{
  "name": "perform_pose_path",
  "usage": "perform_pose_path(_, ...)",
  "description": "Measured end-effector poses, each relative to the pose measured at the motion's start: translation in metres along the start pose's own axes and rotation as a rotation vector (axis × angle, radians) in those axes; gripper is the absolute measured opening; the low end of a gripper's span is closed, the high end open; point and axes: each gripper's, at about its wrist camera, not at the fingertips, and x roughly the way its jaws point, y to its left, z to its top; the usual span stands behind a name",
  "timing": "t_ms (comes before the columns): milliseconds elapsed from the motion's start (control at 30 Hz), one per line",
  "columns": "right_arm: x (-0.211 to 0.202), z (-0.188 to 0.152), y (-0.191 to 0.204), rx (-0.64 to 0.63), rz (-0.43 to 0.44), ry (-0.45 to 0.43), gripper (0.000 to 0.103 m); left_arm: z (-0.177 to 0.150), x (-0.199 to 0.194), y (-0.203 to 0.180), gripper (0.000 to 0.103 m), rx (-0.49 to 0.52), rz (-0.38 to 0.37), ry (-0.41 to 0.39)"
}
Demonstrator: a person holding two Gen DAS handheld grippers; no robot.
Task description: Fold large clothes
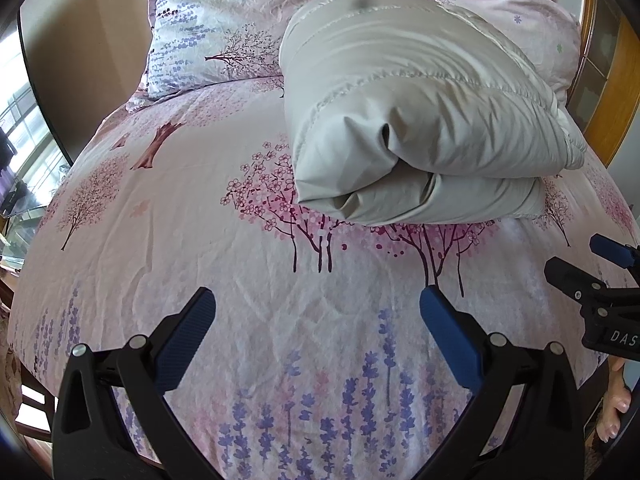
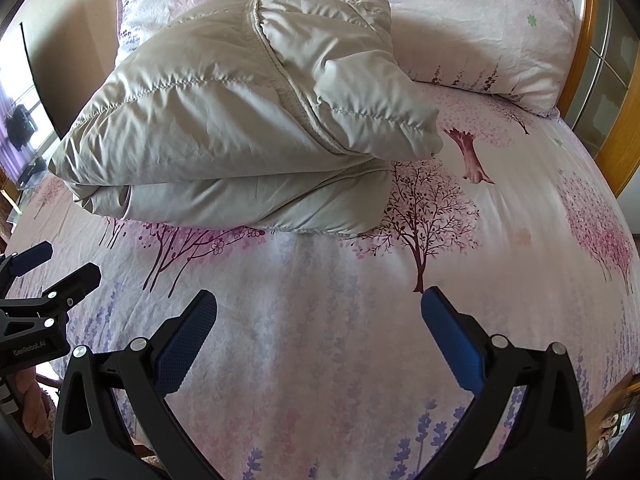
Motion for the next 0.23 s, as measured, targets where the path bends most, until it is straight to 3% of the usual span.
perform_pose_path(233, 0.0002, 0.0001, -0.0007, 0.001, 0.0, 0.0, 0.102, 0.0011, -0.0004, 0.0012, 0.101, -0.005, -0.006, 0.004)
